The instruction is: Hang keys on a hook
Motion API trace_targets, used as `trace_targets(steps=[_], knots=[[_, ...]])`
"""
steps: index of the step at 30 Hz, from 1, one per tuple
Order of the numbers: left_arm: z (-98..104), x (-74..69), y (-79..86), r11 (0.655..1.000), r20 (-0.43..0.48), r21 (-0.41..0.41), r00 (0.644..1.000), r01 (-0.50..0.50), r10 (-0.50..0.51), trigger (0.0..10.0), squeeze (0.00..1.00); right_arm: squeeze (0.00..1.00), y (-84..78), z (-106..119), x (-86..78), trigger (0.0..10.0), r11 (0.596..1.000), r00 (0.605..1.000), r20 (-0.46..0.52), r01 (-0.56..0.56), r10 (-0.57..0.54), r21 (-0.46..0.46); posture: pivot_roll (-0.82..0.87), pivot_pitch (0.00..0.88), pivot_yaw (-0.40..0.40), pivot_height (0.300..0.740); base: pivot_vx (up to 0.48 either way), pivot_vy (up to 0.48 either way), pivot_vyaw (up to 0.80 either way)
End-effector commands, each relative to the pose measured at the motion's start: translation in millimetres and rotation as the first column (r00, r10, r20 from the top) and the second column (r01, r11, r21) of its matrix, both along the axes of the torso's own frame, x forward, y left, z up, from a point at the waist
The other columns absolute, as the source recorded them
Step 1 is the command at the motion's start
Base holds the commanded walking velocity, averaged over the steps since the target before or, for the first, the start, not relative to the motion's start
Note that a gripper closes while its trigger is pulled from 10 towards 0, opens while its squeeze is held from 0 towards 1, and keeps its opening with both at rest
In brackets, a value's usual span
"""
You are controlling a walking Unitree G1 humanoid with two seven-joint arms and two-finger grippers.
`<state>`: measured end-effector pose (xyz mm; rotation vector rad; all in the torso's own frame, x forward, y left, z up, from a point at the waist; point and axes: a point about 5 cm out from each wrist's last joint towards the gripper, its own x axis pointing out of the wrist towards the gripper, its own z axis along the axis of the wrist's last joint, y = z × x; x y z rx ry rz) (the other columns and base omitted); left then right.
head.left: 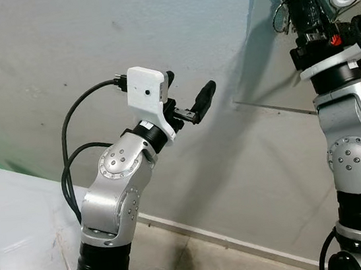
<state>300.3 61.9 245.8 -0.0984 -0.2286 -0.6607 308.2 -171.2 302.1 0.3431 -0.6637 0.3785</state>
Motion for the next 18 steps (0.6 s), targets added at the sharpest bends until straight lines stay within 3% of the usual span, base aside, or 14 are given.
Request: trace_targets(steps=[1,9,12,13,15,18], knots=[[7,-2.1,0.0,1.0,0.018,-0.014,1.0,0.004,-0.003,10.0,0.0,0.0,3.0,2,1.5,10.0,1.0,1.0,0.0,-0.005,0.005,-0.009,0.04,0.05,-0.029,0.702,0.0,0.0,0.0],[7,-2.6,-0.1,1.0,0.019,-0.017,1.0,0.006,-0.006,10.0,0.0,0.0,10.9,6,-0.8,10.0,0.998,0.998,0.017,-0.058,0.058,-0.029,0.04,0.05,-0.029,0.702,0.0,0.0,0.0],[8,-2.8,-0.2,1.0,0.02,-0.018,1.0,0.007,-0.007,10.0,0.0,0.0,13.4,3,0.9,10.0,0.996,0.998,-0.016,-0.067,0.066,-0.058,0.04,0.05,-0.029,0.702,0.0,0.0,0.0],[8,-2.8,-0.7,1.0,0.02,-0.02,1.0,0.009,-0.008,10.0,0.0,0.0,14.4,-6,5.4,10.0,0.992,0.996,-0.08,-0.046,0.037,-0.118,0.03,0.043,-0.029,0.702,0.0,0.0,0.0],[8,-2.6,-0.9,1.0,0.02,-0.021,1.0,0.009,-0.008,10.0,0.0,0.0,14.0,-10,7.9,10.0,0.989,0.994,-0.108,-0.028,0.012,-0.145,0.03,0.045,-0.028,0.702,0.0,0.0,0.0],[8,-2.7,-0.8,1.0,0.019,-0.023,1.0,0.009,-0.009,10.0,0.0,0.0,13.2,-15,10.0,10.0,0.988,0.991,-0.132,-0.018,-0.003,-0.153,0.03,0.045,-0.028,0.702,0.0,0.0,0.0]])
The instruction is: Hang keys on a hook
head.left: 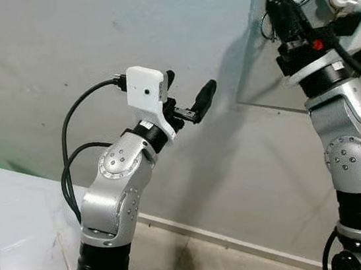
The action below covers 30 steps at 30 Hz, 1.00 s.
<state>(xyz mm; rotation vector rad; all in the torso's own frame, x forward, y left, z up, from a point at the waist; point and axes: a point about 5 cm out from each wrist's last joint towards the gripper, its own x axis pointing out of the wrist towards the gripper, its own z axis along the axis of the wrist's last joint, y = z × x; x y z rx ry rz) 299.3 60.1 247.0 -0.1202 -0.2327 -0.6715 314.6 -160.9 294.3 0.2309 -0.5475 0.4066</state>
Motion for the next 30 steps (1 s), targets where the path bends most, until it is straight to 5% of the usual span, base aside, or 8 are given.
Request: trace_targets(steps=[1,14,15,30], knots=[[7,-1.6,1.1,1.0,0.021,-0.003,1.0,-0.005,0.005,10.0,0.0,0.0,3.0,-7,3.6,10.0,1.0,0.999,-0.043,-0.003,0.002,-0.019,0.03,0.045,-0.028,0.702,0.0,0.0,0.0],[7,-1.4,2.6,1.0,0.018,-0.008,1.0,-0.008,0.008,10.0,0.0,0.0,0.2,-21,6.8,10.0,0.997,0.993,-0.113,0.038,-0.045,-0.065,0.03,0.055,-0.026,0.702,0.0,0.0,0.0],[8,-1.4,2.5,1.0,0.017,-0.01,1.0,-0.007,0.007,10.0,0.0,1.0,-1.9,-20,5.8,10.0,0.998,0.994,-0.105,0.03,-0.035,-0.052,0.03,0.056,-0.027,0.702,0.0,0.0,0.0],[8,-2.7,2.3,1.0,0.014,-0.018,1.0,-0.008,0.008,10.0,0.0,1.0,-4.9,-24,4.4,10.0,0.997,0.993,-0.102,0.051,-0.056,-0.049,0.03,0.055,-0.028,0.702,0.0,0.0,0.0]])
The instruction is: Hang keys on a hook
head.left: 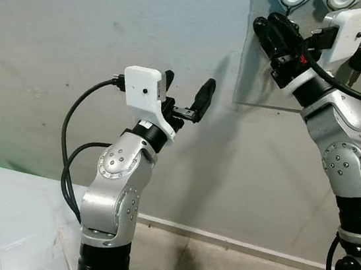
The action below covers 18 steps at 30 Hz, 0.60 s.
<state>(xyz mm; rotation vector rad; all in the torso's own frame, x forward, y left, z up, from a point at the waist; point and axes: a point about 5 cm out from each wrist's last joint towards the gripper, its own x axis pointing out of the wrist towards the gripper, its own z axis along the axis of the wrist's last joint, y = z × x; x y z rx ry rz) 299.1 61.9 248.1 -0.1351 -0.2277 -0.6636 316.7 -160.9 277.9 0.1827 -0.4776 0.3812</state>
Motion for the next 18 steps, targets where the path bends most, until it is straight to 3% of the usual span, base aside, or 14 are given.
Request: trace_targets(steps=[1,8,16,18], knots=[[7,-2.6,0.5,1.0,0.024,-0.005,1.0,-0.002,0.002,10.0,0.0,1.0,-4.9,-8,2.2,10.0,1.0,0.999,-0.041,0.023,-0.023,0.007,0.03,0.055,-0.028,0.702,0.0,0.0,0.0],[4,-2.4,1.0,1.0,0.015,-0.005,1.0,-0.005,0.005,10.0,0.0,1.0,-3.5,-25,-3.2,10.0,1.0,0.997,-0.077,0.004,-0.004,0.0,0.03,0.052,-0.028,0.702,0.0,0.0,0.0],[-25,0.3,4.1,0.998,-0.058,0.031,0.997,-0.05,0.052,10.0,0.0,1.0,-1.6,-66,-10.7,10.0,0.999,0.987,-0.16,-0.008,0.0,-0.049,0.03,0.046,-0.023,0.702,0.0,0.0,0.0],[-40,1.8,7.4,0.996,-0.101,0.038,0.991,-0.081,0.084,10.0,0.0,0.0,0.6,-83,-13.8,10.0,0.997,0.979,-0.202,-0.036,0.022,-0.065,0.03,0.046,-0.022,0.702,0.0,0.0,0.0]])
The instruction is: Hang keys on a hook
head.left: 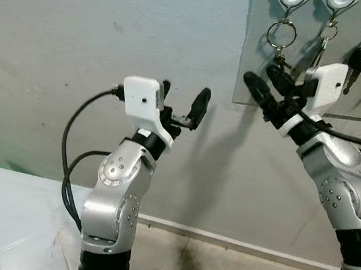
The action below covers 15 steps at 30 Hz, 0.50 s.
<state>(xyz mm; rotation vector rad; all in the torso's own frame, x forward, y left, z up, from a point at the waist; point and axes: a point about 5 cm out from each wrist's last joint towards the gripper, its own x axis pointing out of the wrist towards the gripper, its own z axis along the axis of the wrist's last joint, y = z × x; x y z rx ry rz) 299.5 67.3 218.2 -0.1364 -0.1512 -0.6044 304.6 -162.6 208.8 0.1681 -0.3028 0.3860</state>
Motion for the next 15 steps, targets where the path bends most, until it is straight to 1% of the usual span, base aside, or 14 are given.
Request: trace_targets(steps=[1,4,6,7,8,9,10,11,12,13,15], knots=[[-20,2.5,4.4,0.999,-0.052,0.021,0.997,-0.047,0.048,10.0,0.0,0.0,3.1,-23,-2.8,10.0,0.999,0.998,-0.061,-0.02,0.019,-0.025,0.03,0.046,-0.022,0.702,0.0,0.0,0.0],[-43,3.6,11.1,0.994,-0.087,0.055,0.991,-0.098,0.103,10.0,0.0,0.0,5.5,-47,-7.3,10.0,0.999,0.992,-0.123,-0.04,0.038,-0.02,0.03,0.038,-0.023,0.702,0.0,0.0,0.0],[-68,3.8,18.5,0.984,-0.129,0.107,0.979,-0.144,0.157,10.0,0.0,0.0,5.4,-67,-9.9,10.0,0.999,0.984,-0.175,-0.028,0.021,-0.04,0.03,0.036,-0.023,0.702,0.0,0.0,0.0],[-88,3.0,23.9,0.977,-0.179,0.134,0.965,-0.168,0.191,10.0,0.0,0.0,4.9,-84,-12.1,10.0,0.998,0.976,-0.22,-0.023,0.011,-0.055,0.03,0.03,-0.023,0.702,0.0,0.0,0.0],[-97,1.9,26.3,0.974,-0.2,0.142,0.958,-0.177,0.203,10.0,0.0,0.0,4.8,-91,-13.7,10.0,0.998,0.971,-0.238,-0.027,0.013,-0.053,0.03,0.03,-0.023,0.702,0.0,0.0,0.0],[-97,1.9,26.3,0.974,-0.2,0.142,0.958,-0.177,0.203,10.0,0.0,0.0,4.8,-91,-13.7,10.0,0.998,0.971,-0.238,-0.027,0.013,-0.053,0.03,0.03,-0.023,0.702,0.0,0.0,0.0],[-118,-1.2,33.4,0.962,-0.236,0.171,0.939,-0.213,0.25,10.0,0.0,0.0,3.6,-111,-17.1,10.0,0.998,0.955,-0.297,-0.014,-0.007,-0.069,0.03,0.024,-0.021,0.702,0.0,0.0,0.0],[-133,-3.9,36.5,0.951,-0.25,0.223,0.93,-0.216,0.269,10.0,0.0,0.0,2.2,-125,-20.1,10.0,0.997,0.941,-0.337,-0.004,-0.024,-0.083,0.03,0.021,-0.019,0.702,0.0,0.0,0.0],[-143,-6.3,38.5,0.942,-0.259,0.259,0.924,-0.213,0.28,10.0,0.0,0.0,1.3,-135,-22.6,10.0,0.996,0.931,-0.363,0.001,-0.034,-0.093,0.03,0.021,-0.019,0.702,0.0,0.0,0.0],[-157,-9.9,40.4,0.945,-0.31,0.254,0.907,-0.208,0.284,10.0,0.0,0.0,-0.6,-149,-26.5,10.0,0.994,0.915,-0.399,0.011,-0.053,-0.108,0.03,0.02,-0.019,0.702,0.0,0.0,0.0],[-168,-12.7,42.2,0.952,-0.364,0.22,0.888,-0.213,0.282,10.0,0.0,0.0,-2.4,-159,-30.1,10.0,0.993,0.901,-0.428,0.018,-0.067,-0.117,0.03,0.02,-0.019,0.702,0.0,0.0,0.0]])
